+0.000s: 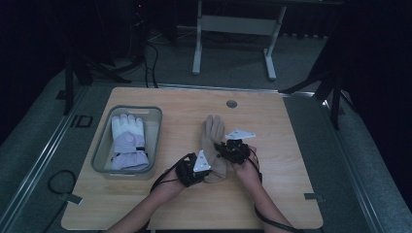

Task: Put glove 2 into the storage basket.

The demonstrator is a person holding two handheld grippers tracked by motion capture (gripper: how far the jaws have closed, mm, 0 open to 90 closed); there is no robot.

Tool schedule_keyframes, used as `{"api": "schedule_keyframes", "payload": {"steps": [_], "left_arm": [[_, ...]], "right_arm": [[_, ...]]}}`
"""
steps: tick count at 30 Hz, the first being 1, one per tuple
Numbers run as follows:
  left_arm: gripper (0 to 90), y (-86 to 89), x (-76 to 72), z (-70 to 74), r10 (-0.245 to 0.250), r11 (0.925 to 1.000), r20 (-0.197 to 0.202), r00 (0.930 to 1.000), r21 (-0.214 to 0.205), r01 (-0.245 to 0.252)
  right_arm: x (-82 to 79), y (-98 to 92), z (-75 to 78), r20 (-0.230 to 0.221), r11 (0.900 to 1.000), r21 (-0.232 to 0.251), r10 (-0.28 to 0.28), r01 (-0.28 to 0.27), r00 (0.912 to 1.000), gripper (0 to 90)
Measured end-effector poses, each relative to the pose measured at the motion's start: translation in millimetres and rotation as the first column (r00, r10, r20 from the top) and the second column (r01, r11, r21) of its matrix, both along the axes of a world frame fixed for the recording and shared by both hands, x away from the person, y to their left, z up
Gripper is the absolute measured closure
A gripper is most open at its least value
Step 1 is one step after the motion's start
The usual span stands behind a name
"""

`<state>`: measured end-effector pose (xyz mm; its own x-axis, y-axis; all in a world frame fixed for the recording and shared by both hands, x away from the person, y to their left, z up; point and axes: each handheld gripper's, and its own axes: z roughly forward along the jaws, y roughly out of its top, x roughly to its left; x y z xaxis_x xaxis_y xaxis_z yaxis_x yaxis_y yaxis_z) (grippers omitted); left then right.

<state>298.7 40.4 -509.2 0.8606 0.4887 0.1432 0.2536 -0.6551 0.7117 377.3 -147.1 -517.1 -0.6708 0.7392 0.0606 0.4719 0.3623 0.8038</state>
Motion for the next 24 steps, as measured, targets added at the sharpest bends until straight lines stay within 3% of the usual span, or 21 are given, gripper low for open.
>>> {"api": "schedule_keyframes", "payload": {"steps": [7,24], "left_arm": [[83.8,16.1,-2.8,13.6,0.006,0.9999,0.009,0.9999,0.009,-0.006],[83.9,54.3,-4.5,45.4,0.051,0.9979,0.054,0.9973,0.037,-0.053]], "right_arm": [[0.2,9.9,13.4,-0.003,0.9992,0.032,0.025,-0.024,0.9997,80.7],[8.6,50.9,49.8,0.048,0.9950,0.052,0.082,-0.085,0.9955,80.7]]}}
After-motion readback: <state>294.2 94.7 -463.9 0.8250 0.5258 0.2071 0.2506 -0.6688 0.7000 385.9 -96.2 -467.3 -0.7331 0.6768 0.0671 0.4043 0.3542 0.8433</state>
